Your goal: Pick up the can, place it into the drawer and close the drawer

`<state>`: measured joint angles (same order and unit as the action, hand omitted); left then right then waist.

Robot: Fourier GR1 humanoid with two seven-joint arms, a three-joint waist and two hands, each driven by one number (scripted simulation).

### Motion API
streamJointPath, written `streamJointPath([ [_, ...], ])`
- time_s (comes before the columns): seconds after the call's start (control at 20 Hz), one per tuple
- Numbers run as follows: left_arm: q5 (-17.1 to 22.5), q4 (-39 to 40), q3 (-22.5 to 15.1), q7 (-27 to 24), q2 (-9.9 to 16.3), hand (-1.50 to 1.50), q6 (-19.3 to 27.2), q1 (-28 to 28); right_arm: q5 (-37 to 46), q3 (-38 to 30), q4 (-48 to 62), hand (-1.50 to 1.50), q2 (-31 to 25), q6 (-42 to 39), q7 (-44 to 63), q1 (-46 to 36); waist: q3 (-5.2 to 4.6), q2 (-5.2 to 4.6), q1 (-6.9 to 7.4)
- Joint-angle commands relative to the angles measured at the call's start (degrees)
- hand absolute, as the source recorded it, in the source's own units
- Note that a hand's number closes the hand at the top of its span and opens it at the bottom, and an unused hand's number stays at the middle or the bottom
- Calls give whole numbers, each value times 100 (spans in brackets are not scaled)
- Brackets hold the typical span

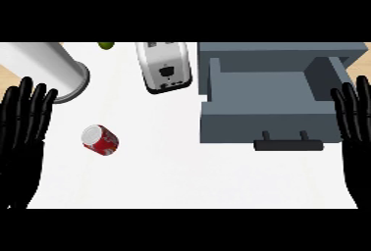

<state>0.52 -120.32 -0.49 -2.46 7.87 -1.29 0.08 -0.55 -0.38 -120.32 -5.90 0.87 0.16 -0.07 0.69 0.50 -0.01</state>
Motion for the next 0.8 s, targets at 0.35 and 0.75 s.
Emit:
streamJointPath([
  [0.35, 1640, 1160, 810, 755, 1145, -150, -1518, 335, 70, -287, 426, -150, 213, 431, 714, 570, -73, -87, -64],
  [0.75, 2872, 1041, 1717, 1432, 1701, -150, -2243, 451, -382, -918, 313, -150, -113, 159, 957, 657, -68, -45, 13],
])
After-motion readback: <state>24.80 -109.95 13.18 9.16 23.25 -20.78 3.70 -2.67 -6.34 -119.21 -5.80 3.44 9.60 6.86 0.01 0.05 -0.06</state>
